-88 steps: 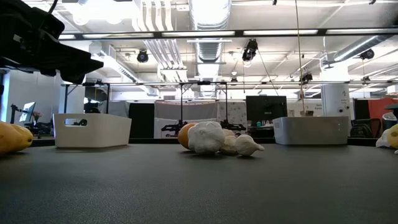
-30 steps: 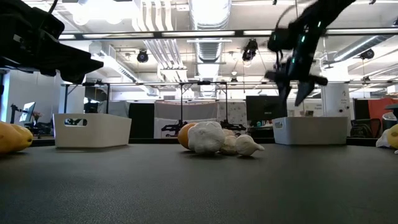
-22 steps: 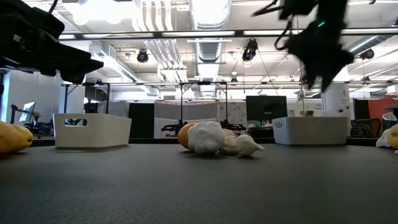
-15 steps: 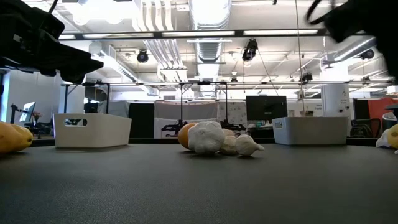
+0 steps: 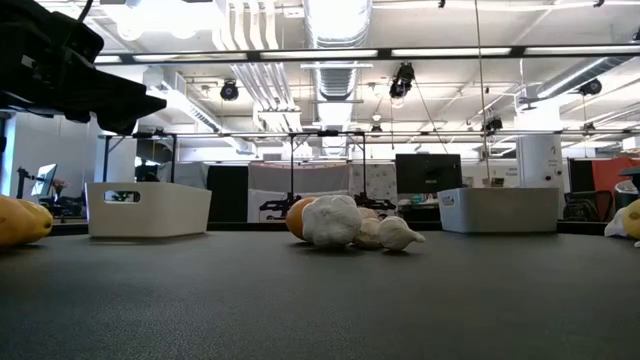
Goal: Sort produce into baskets
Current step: Move the lemon to the center of the table
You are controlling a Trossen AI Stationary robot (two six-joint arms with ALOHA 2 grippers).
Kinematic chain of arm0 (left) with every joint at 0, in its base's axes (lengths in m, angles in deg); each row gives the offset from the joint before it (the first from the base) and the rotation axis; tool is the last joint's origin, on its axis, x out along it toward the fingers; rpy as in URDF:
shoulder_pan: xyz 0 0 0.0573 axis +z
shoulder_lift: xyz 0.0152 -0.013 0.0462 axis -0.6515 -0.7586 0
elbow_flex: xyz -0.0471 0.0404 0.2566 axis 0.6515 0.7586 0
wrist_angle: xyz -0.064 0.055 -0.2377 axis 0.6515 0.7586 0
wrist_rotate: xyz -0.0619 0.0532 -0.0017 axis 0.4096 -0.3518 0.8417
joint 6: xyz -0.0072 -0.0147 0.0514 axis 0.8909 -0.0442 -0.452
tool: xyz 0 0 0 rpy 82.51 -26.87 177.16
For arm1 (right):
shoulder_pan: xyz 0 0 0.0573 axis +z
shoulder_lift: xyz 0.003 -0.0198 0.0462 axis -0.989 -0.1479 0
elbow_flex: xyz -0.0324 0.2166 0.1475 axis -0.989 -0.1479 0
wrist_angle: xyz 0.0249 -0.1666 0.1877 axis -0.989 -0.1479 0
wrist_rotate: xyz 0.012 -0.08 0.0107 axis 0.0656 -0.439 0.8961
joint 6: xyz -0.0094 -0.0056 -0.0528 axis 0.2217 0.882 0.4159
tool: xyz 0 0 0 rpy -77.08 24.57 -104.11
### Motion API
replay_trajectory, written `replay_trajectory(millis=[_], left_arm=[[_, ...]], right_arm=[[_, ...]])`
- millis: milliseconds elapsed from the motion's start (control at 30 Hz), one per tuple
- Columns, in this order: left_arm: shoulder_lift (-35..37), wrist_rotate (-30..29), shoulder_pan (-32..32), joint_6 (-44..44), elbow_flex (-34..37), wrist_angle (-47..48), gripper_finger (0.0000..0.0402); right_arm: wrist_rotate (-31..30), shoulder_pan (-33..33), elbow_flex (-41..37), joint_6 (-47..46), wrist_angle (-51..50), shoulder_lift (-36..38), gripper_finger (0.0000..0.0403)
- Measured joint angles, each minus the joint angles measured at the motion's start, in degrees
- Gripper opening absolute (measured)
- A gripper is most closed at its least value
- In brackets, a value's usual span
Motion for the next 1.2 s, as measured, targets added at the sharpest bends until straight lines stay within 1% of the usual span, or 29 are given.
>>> replay_trajectory(millis=[100, 200, 267, 367, 467, 533, 700, 1000, 1200], left_arm=[[0.0, 0.0, 0.0, 0.0, 0.0, 0.0, 0.019], [0.0, 0.0, 0.0, 0.0, 0.0, 0.0, 0.019], [0.0, 0.0, 0.0, 0.0, 0.0, 0.0, 0.019], [0.0, 0.0, 0.0, 0.0, 0.0, 0.0, 0.019], [0.0, 0.0, 0.0, 0.0, 0.0, 0.0, 0.019], [0.0, 0.0, 0.0, 0.0, 0.0, 0.0, 0.019], [0.0, 0.0, 0.0, 0.0, 0.0, 0.0, 0.019], [0.0, 0.0, 0.0, 0.0, 0.0, 0.0, 0.019], [0.0, 0.0, 0.0, 0.0, 0.0, 0.0, 0.019]], right_arm=[[1.6, 2.1, 2.3, 2.8, 0.1, -3.9, 0.0291], [6.6, 3.4, 3.4, 5.6, 0.0, -7.3, 0.0306], [8.1, 4.1, 3.5, 6.0, -0.1, -9.2, 0.0316], [9.2, 4.9, 3.6, 7.1, 0.7, -11.4, 0.0327], [12.9, 5.6, 3.6, 8.5, 2.4, -12.9, 0.0331], [14.2, 6.6, 3.6, 9.1, 2.6, -13.4, 0.033], [14.3, 9.0, 3.5, 9.6, 2.9, -13.9, 0.0325], [13.5, 10.7, 3.3, 3.4, 8.3, -14.2, 0.0324], [14.1, 11.1, 2.6, 4.6, 9.4, -14.7, 0.0324]])
